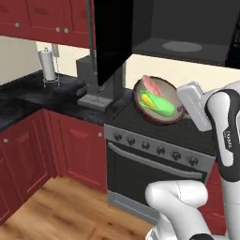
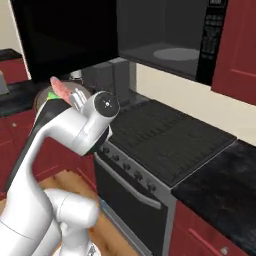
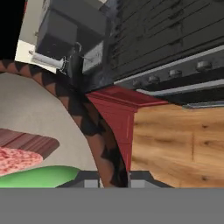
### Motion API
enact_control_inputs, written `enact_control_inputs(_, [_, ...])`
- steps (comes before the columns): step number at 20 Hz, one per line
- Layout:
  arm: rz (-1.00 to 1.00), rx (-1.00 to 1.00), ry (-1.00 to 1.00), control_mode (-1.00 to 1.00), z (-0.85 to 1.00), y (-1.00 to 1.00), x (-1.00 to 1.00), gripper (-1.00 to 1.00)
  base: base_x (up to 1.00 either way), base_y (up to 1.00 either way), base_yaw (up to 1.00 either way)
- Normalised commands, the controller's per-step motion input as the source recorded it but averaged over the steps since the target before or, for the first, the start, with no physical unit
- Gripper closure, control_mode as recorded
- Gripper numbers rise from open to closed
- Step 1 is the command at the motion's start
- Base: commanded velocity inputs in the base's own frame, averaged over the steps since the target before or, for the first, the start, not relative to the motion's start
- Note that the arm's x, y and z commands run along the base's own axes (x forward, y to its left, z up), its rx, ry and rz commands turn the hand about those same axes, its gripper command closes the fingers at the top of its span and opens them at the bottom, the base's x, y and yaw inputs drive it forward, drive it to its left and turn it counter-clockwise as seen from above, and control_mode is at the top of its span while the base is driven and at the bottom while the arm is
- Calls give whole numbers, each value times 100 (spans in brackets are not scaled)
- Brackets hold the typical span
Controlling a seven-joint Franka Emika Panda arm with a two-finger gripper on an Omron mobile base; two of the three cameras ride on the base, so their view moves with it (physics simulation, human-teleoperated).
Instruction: The microwave is finished heating the steak and corn. Take the bowl containing the food and place it on the dining counter.
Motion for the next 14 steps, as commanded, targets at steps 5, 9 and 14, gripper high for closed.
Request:
enact_control_inputs(5, [0, 0, 0, 100, 0, 0, 0, 100, -5, 6, 100])
enact_control_inputs(9, [0, 0, 0, 100, 0, 0, 0, 100, 0, 4, 100])
enact_control_inputs(14, [0, 0, 0, 100, 0, 0, 0, 100, 0, 47, 94])
